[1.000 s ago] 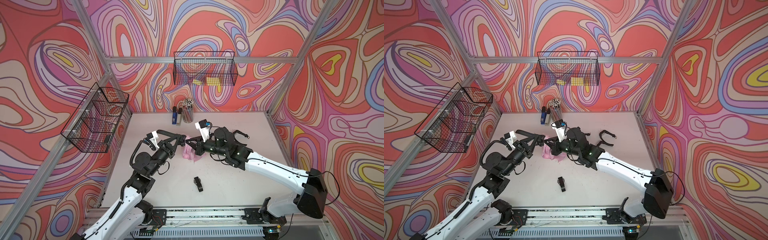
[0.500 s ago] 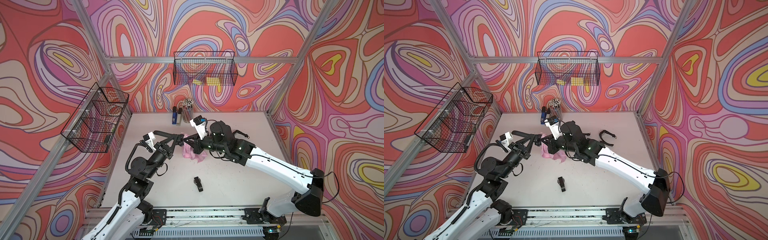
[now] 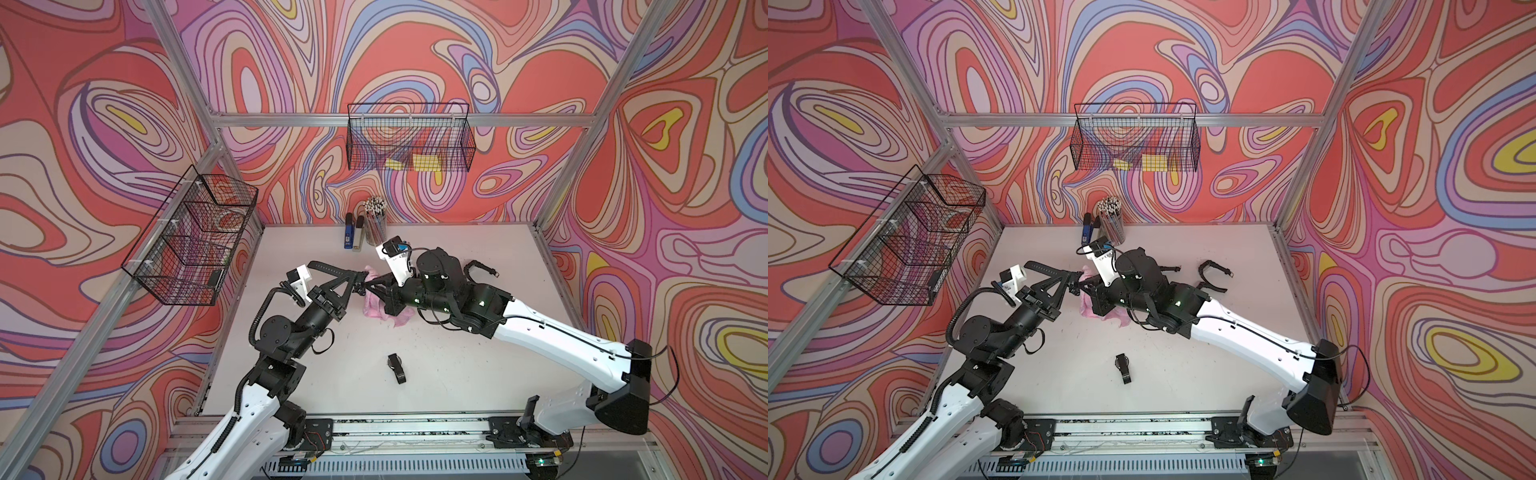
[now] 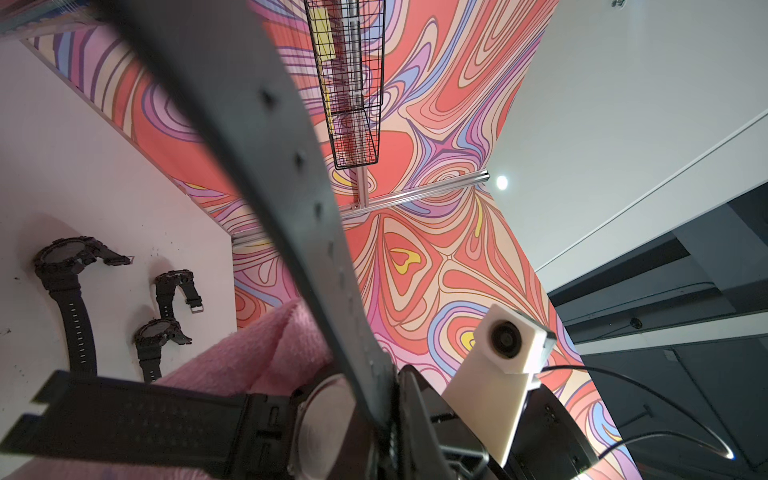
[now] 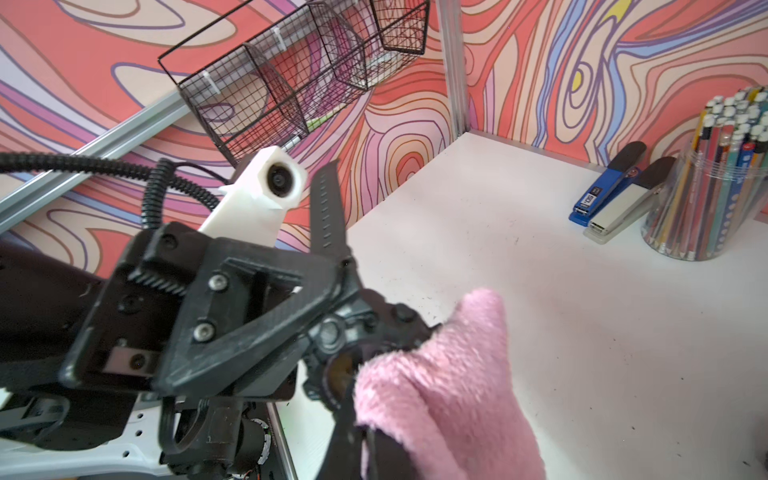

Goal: Wipe the watch dial
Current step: Wipe the dirt from the watch dial.

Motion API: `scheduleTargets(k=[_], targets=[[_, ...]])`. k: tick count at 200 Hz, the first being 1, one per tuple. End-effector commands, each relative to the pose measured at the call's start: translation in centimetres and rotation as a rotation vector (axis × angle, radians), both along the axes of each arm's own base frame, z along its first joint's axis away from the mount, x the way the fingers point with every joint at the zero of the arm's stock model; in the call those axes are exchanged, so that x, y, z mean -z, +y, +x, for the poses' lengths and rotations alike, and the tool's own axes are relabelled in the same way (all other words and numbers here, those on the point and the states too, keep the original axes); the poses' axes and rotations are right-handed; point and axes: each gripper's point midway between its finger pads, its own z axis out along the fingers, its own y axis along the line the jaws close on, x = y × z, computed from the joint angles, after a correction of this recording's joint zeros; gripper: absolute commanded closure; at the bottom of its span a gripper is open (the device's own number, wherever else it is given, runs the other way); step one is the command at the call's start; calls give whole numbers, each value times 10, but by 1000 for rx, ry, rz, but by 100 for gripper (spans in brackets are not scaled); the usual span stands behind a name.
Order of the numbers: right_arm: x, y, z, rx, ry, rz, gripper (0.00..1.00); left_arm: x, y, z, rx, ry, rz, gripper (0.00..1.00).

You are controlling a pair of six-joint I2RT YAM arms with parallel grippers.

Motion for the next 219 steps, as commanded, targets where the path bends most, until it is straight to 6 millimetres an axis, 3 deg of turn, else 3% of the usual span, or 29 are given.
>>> scheduleTargets(k=[1,21,25,46,89,122,140,184,219], targets=[[-2,20,-26,-71,4,34,100,-28,-14,-21,114,-101,-20,100],[9,23,-30,-74,17,25,100,-28,-17,-19,121,-104,-12,100],[12,22,-28,-64,14,19,100,-45,-16,-23,125,-136,-24,100],[13,19,-19,-32,-27,-7,100,-47,-18,-25,143,-141,-26,100],[4,-6,30,34,-17,37,100,-42,-13,-30,129,-127,-31,100],[-1,-17,49,60,-20,39,100,-44,-11,-32,130,-129,-36,100],[-6,-13,45,34,-12,55,100,-45,-11,-32,128,-132,-41,100],[-6,13,4,-46,-16,47,100,-43,-14,-27,133,-132,-40,100],[-2,27,-14,-99,6,56,100,-43,-15,-23,131,-130,-44,100]])
